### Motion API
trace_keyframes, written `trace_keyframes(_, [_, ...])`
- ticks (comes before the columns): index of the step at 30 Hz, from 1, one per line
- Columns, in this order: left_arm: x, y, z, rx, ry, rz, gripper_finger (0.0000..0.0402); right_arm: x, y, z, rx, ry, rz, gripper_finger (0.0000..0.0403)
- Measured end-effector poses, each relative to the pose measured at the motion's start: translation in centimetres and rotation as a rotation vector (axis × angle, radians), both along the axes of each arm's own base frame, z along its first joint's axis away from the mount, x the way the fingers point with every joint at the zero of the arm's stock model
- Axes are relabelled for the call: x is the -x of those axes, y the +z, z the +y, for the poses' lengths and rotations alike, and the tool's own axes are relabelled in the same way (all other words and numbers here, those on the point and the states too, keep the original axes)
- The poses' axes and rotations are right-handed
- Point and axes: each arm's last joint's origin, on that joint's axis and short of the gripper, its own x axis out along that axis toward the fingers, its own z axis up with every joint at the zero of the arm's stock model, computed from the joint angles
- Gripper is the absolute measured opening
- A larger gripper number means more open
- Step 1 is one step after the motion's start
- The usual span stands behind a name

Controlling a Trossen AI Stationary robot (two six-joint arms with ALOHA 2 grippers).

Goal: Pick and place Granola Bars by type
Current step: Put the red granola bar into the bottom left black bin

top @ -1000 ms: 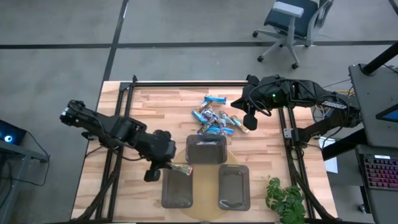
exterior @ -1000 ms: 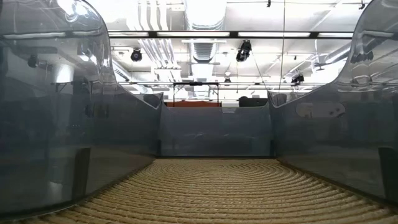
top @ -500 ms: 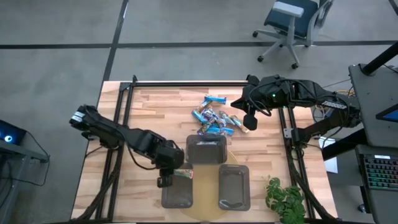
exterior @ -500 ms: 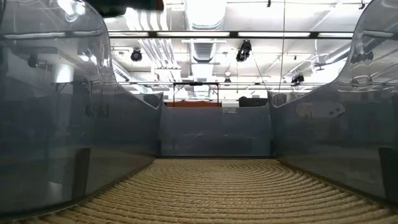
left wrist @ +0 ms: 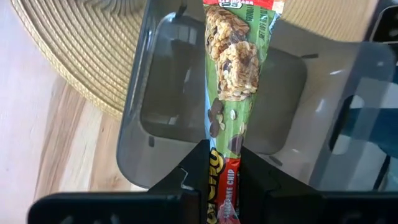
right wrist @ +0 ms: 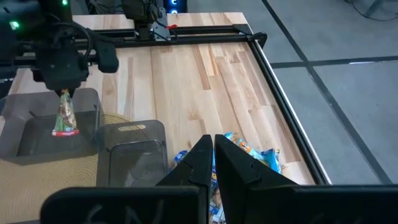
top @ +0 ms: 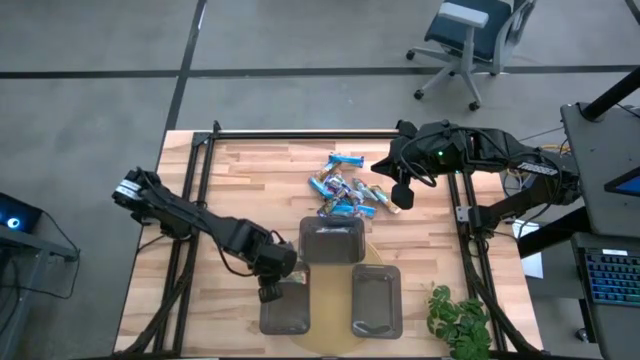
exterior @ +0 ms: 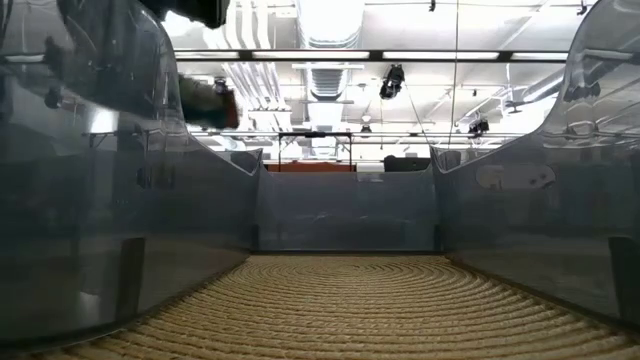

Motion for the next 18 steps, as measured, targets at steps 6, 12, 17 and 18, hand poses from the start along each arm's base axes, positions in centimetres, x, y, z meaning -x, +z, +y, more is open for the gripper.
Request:
trace_keyframes(6, [-0.1,-0.4,-0.1,0.009,0.001,-0.020,0.0037,0.0,0.0,0.0,0.000,0.000,0.000,0.0008])
trace_keyframes(12, [-0.3,-0.6,-0.1,0.006,0.006,-0.042,0.0037,0.0,0.0,0.0,0.001,0.000,0.000,0.0008])
trace_keyframes(17, [0.0,-1.8,0.0,0.016,0.020,-0.024,0.0037,0.0,0.0,0.0,0.001,-0.001,0.000,0.0008])
trace_keyframes(18, [0.0,-2.0,0.0,0.020,0.023,-0.021,0.0037,0.0,0.0,0.0,0.001,-0.001,-0.001,0.0008])
